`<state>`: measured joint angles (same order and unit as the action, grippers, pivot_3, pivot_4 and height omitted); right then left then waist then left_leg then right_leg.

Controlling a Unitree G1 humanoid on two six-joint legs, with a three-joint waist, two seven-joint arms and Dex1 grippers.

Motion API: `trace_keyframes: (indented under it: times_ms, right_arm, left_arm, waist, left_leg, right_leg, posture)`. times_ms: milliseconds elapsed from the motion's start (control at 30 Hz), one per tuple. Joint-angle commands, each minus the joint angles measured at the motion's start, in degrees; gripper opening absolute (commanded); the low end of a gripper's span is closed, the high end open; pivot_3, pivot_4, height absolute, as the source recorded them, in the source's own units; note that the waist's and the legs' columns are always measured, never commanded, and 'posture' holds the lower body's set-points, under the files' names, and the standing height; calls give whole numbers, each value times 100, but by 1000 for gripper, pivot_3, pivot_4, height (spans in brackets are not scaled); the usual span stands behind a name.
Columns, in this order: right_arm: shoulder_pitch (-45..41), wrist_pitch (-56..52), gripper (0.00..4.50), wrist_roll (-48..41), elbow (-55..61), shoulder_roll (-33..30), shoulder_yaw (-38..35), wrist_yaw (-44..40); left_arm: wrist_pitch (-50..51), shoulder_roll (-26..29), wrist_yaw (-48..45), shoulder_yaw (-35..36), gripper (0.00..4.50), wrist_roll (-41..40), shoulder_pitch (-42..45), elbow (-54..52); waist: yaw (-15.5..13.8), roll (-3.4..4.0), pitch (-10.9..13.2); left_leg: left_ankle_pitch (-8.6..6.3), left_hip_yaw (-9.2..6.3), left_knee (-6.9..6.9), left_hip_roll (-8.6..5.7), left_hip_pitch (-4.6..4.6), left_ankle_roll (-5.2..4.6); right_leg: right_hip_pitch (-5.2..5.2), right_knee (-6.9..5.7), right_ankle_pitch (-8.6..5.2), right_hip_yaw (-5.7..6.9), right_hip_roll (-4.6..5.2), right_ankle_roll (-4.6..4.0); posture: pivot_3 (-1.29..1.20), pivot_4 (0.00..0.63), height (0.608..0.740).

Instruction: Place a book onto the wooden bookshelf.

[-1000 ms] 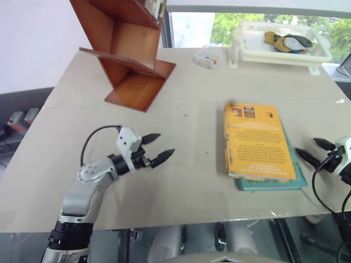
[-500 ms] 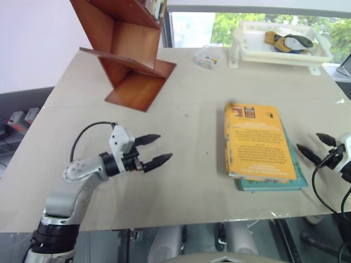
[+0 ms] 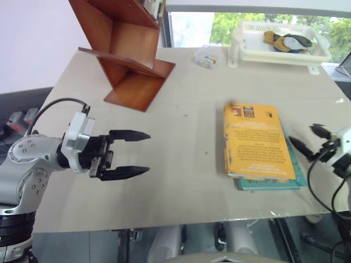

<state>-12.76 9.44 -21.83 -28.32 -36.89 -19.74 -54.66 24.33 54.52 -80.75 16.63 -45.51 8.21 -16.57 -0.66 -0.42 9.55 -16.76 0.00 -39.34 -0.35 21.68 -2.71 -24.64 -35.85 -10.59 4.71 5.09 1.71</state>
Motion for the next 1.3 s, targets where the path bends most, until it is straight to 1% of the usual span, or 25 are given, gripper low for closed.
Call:
trace_keyframes:
  times_ms: [33, 100, 167, 300, 400, 500, 567, 733, 1000, 1167, 1300]
  right_arm:
    - [-206, 70, 4500, 236, -32, -36, 0, 456]
    - [-364, 55, 4500, 421, -301, -83, -2, 812]
    - [-458, 26, 4500, 587, -532, -126, 135, 826]
    - [-649, -63, 4500, 670, -769, -83, 377, 623]
    - [-715, -89, 4500, 602, -773, -66, 511, 323]
    - [-723, -255, 4500, 335, -465, 95, 609, -122]
    - [-801, -269, 4500, 293, -401, 195, 650, -211]
    - [-1049, -268, 4500, 438, -509, 359, 819, -118]
    - [-1423, -200, 4500, 519, -600, 794, 1122, -163]
    - [-1445, -114, 4500, 634, -672, 924, 1253, -132]
    - [-1334, -53, 4500, 475, -581, 775, 945, 14]
  left_arm:
    - [-90, -87, 66, -57, 4245, 61, 50, -63]
    - [-76, -135, 116, -57, 4245, 52, 48, -85]
    - [-76, -171, 167, -50, 4245, 77, 14, -86]
    - [-79, -220, 259, -39, 4245, 149, -25, -64]
    - [-83, -250, 291, -29, 4245, 142, -41, -98]
    - [-86, -278, 337, -18, 4245, 136, -70, -131]
    - [-85, -290, 359, -18, 4245, 134, -90, -138]
    - [-118, -289, 382, -48, 4245, 223, -186, -109]
    - [-69, -311, 414, -5, 4245, 183, -225, -140]
    - [-74, -337, 449, -17, 4245, 185, -256, -153]
    - [-56, -358, 489, -19, 4245, 171, -281, -175]
  waist:
    - [0, 2, 0]
    - [0, -2, 1]
    - [-5, -3, 2]
    - [3, -2, 3]
    - [36, -2, 3]
    - [61, -2, 3]
    - [81, -2, 3]
    - [121, -2, 4]
    - [128, 0, 5]
    - [122, 0, 5]
    - [124, 0, 5]
  left_leg:
    - [0, 3, 0, -1, -1, 0]
    - [0, 7, -1, -2, -1, 0]
    - [0, 5, -1, -2, -1, 0]
    - [1, 0, 1, -1, 1, 1]
    - [1, 9, 1, -1, 1, 1]
    - [0, 9, 1, 0, 0, 1]
    - [0, 7, 1, 2, 0, 1]
    - [0, 8, 1, 2, 1, 1]
    - [1, 5, 2, 2, 2, 3]
    - [3, 4, 2, 1, 3, 5]
    - [13, 2, 2, 0, 5, 23]
  right_leg:
    - [0, 0, 2, -3, 1, -3]
    - [0, 1, 8, -8, 2, -13]
    - [-1, 1, 7, -6, 1, -14]
    - [-2, 1, 8, -4, -2, -15]
    - [-6, 0, 9, -11, -2, -14]
    - [-5, 0, 9, -12, -3, -14]
    - [-5, 0, 9, -10, -4, -14]
    - [-6, 0, 10, -11, -4, -13]
    - [-8, 0, 10, -8, -4, -14]
    - [-8, 0, 10, -8, -3, -14]
    - [-8, 1, 10, -7, -2, -14]
  posture:
    - [0, 150, 707]
    - [0, 150, 707]
    - [0, 150, 707]
    - [0, 150, 707]
    - [0, 150, 707]
    - [0, 150, 707]
    - [0, 150, 707]
    - [0, 150, 707]
    - [0, 150, 707]
    - [0, 150, 707]
    - [0, 150, 707]
